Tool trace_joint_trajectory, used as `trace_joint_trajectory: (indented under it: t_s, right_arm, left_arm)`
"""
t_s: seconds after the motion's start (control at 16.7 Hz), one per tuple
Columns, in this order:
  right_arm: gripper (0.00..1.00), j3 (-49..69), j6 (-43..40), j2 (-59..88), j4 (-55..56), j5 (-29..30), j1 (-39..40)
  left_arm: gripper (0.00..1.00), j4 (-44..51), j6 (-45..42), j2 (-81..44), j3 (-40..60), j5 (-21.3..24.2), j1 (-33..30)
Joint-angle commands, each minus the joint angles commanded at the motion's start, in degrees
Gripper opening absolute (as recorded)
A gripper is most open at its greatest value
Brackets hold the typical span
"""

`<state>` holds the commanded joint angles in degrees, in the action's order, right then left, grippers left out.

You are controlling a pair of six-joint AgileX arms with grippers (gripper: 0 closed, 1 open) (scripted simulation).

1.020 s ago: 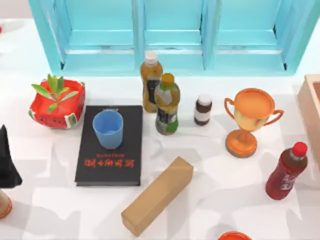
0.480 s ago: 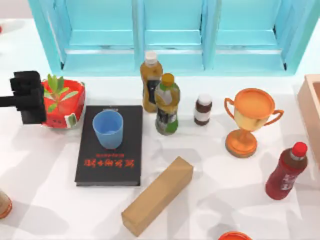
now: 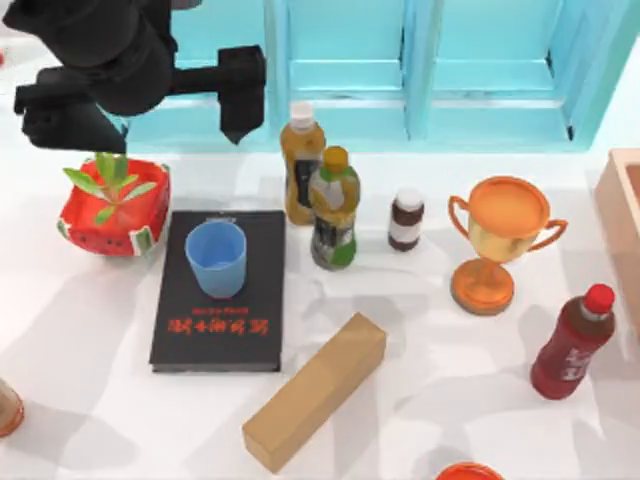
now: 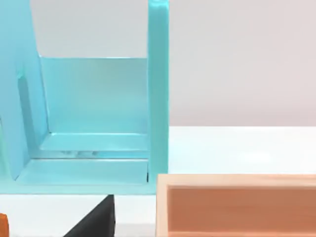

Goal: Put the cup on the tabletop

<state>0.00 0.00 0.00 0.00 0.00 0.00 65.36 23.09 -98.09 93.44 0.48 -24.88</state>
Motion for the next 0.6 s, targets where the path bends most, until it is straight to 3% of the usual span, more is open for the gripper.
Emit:
trace_joint_trajectory:
  t_s: [0.3, 0.6]
  right_arm:
    - [1.0, 0.0, 0.0, 0.0, 0.0, 0.0, 0.0]
    - [1.0, 0.0, 0.0, 0.0, 0.0, 0.0, 0.0]
  left_arm:
    - [1.0, 13.3, 4.6, -18.1, 15.9, -0.4, -4.5]
    - [1.0, 17.2, 5.9, -22.8, 20.0, -0.7, -5.8]
